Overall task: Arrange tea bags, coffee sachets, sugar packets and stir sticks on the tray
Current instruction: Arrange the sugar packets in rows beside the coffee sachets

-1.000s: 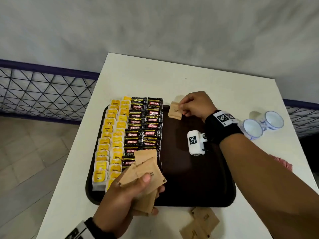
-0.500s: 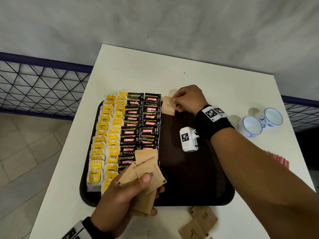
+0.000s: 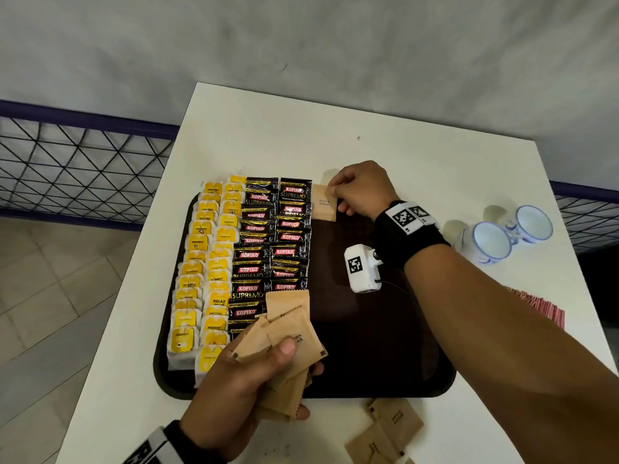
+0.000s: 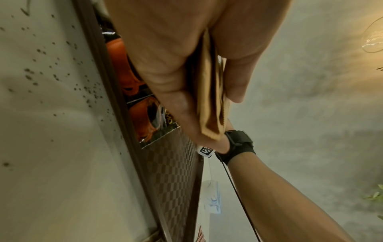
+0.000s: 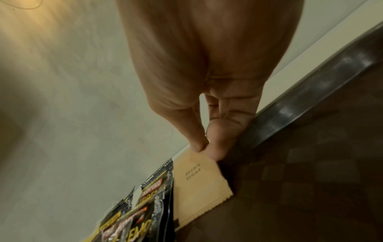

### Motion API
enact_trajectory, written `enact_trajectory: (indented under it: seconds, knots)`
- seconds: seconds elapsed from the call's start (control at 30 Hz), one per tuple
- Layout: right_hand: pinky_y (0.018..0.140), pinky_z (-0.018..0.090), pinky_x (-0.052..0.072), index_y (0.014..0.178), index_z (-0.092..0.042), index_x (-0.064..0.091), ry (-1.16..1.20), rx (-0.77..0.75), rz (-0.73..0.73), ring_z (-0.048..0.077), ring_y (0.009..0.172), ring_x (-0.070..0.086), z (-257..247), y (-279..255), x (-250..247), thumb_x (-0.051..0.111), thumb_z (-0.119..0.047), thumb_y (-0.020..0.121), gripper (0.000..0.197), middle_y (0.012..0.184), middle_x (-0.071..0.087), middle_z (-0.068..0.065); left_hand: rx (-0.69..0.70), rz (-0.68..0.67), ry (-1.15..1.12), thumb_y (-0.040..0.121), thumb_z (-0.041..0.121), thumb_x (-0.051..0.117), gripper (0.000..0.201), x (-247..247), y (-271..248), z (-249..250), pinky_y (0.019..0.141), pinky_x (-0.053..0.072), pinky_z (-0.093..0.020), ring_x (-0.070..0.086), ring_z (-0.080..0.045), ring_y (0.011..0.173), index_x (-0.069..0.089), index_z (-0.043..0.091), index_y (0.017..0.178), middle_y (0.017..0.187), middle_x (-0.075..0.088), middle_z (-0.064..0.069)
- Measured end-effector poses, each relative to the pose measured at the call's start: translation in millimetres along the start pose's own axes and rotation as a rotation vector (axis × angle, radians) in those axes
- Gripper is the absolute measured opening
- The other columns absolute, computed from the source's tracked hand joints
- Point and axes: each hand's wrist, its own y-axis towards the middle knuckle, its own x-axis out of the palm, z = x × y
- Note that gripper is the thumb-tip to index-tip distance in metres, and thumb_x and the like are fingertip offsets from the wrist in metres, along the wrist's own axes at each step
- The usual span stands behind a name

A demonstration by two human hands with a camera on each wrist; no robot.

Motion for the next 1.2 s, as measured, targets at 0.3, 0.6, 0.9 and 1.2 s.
enact_trajectory:
  seconds: [0.3,0.6,0.9,1.2]
  knots:
    - [0.049,0.027,0.055,0.101,-0.012,0.072,0.038,0.014,0.009,0.02,0.054,0.069,0.6,-0.3,-1.8,0.069,-0.007,0.085,0.017,0.071,0.072,0.01,0.007,-0.002,-0.011,0.077,0.026,0.072,0.032,0.4,2.5,0.5,0.06,0.058,-0.044,0.072,-0.039,0.086,0.074,0.021,0.108,0.103,0.07,-0.034]
    - [0.039,0.021,0.037,0.095,-0.008,0.074,0.291,-0.082,-0.3,0.014,0.053,0.061,-13.1,-99.9,-12.8,0.072,-0.013,0.088,0.009,0.072,0.069,0.003,0.024,0.02,0.012,0.083,0.023,0.078,0.035,8.1,12.0,10.0,0.059,0.058,-0.044,0.072,-0.038,0.088,0.07,0.014,0.116,0.104,0.071,-0.033]
    - [0.038,0.019,0.037,0.094,0.009,0.065,0.392,-0.042,-0.554,0.015,0.052,0.06,-12.8,-135.9,-19.9,0.071,-0.002,0.087,0.014,0.073,0.068,0.015,0.038,-0.008,0.065,0.086,0.017,0.077,0.035,14.2,19.4,12.8,0.057,0.059,-0.045,0.073,-0.035,0.085,0.067,0.013,0.12,0.103,0.071,-0.032]
    - [0.046,0.019,0.048,0.1,0.001,0.067,0.482,-0.021,-0.516,0.015,0.057,0.066,-9.6,-114.9,-28.5,0.062,0.011,0.089,0.016,0.074,0.072,0.009,0.016,-0.007,0.054,0.079,0.026,0.074,0.034,3.9,17.8,13.8,0.06,0.058,-0.044,0.072,-0.038,0.091,0.073,0.021,0.112,0.105,0.072,-0.031]
